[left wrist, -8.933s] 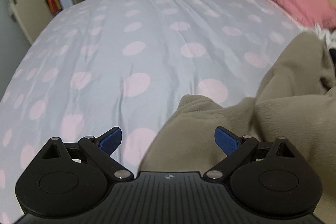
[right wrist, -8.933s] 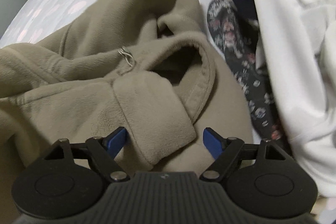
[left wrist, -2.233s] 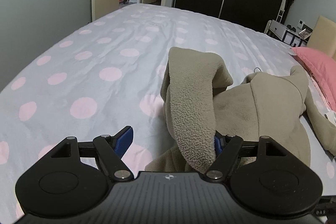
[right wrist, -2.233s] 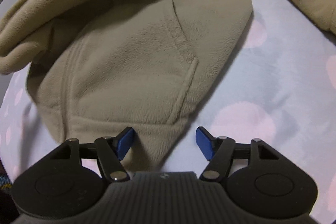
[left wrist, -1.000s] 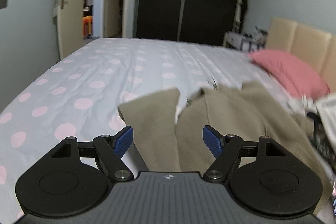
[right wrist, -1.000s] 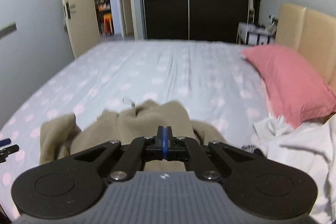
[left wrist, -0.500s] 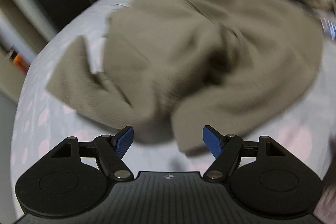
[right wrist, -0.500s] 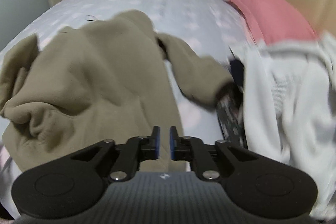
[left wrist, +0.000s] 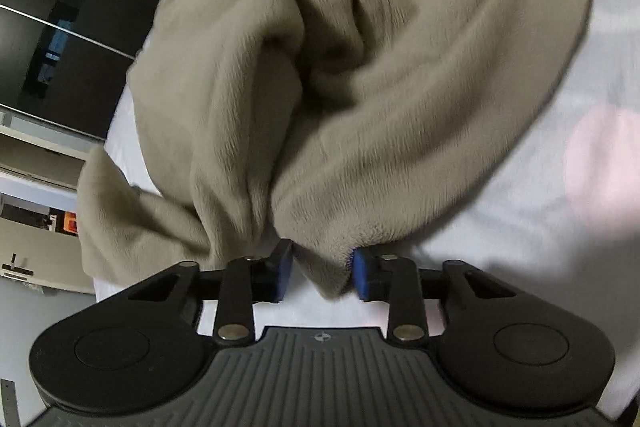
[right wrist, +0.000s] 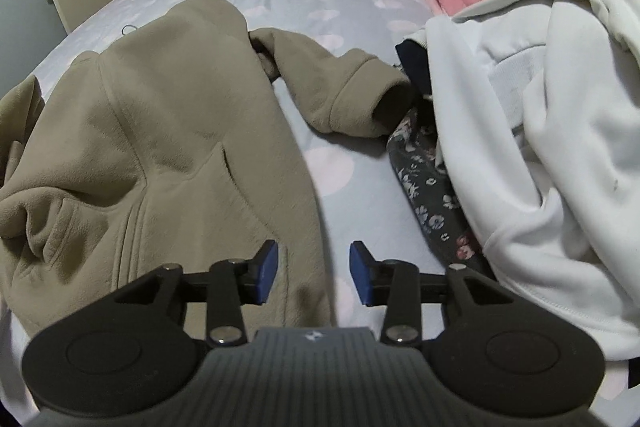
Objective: Fold clothes
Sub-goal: 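Grasp the hoodie edge with the left gripper and spread it on the bed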
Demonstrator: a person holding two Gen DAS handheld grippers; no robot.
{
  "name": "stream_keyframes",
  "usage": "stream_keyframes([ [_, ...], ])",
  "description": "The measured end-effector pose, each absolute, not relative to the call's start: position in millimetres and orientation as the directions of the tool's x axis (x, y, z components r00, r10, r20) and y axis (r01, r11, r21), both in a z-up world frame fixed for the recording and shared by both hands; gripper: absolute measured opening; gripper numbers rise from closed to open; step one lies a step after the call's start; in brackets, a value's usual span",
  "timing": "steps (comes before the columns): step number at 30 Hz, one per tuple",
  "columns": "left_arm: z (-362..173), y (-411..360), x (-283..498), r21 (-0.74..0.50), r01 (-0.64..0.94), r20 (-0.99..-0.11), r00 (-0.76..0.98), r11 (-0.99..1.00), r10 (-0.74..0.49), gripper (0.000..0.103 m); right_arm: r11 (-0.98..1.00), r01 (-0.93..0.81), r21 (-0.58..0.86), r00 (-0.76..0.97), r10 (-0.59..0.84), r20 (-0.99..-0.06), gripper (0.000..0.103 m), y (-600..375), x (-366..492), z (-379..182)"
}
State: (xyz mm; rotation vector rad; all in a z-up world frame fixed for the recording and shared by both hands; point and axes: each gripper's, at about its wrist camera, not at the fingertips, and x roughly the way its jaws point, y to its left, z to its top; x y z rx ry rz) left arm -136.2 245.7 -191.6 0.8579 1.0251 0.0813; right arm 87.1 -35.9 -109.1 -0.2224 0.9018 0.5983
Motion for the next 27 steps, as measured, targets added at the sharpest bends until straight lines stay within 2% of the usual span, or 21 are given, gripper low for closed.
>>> stream_keyframes([
  [2, -187, 241, -132, 0.667, 0.295, -0.698, 0.569, 0.684, 0.435, 0.024, 0.813, -0.581, 0.042, 0.479, 0.383, -0.789, 0.043, -35, 86, -110],
  [6, -173, 238, -127, 0.644, 0.219, -0.682, 0.598, 0.733, 0.42, 0.005, 0.81, -0.586, -0.006, 0.495, 0.352, -0.794, 0.043, -35, 84, -113],
  [10, -142, 241, -128, 0.566, 0.092, -0.669, 0.631, 0.819, 0.392, 0.004, 0.809, -0.586, -0.038, 0.511, 0.333, -0.793, 0.044, -39, 81, -112],
  [13, -107, 245, -131, 0.472, -0.017, -0.658, 0.658, 0.881, 0.366, 0.004, 0.809, -0.586, -0.049, 0.516, 0.326, -0.792, 0.049, -42, 78, -112],
  [22, 12, 294, -132, 0.112, -0.258, -0.633, 0.726, 0.96, 0.269, 0.004, 0.793, -0.606, -0.068, 0.532, 0.34, -0.775, 0.049, -43, 71, -106],
  [27, 57, 333, -131, 0.037, -0.372, -0.59, 0.741, 0.927, 0.321, 0.004, 0.744, -0.665, -0.058, 0.514, 0.4, -0.759, 0.049, -42, 57, -100],
])
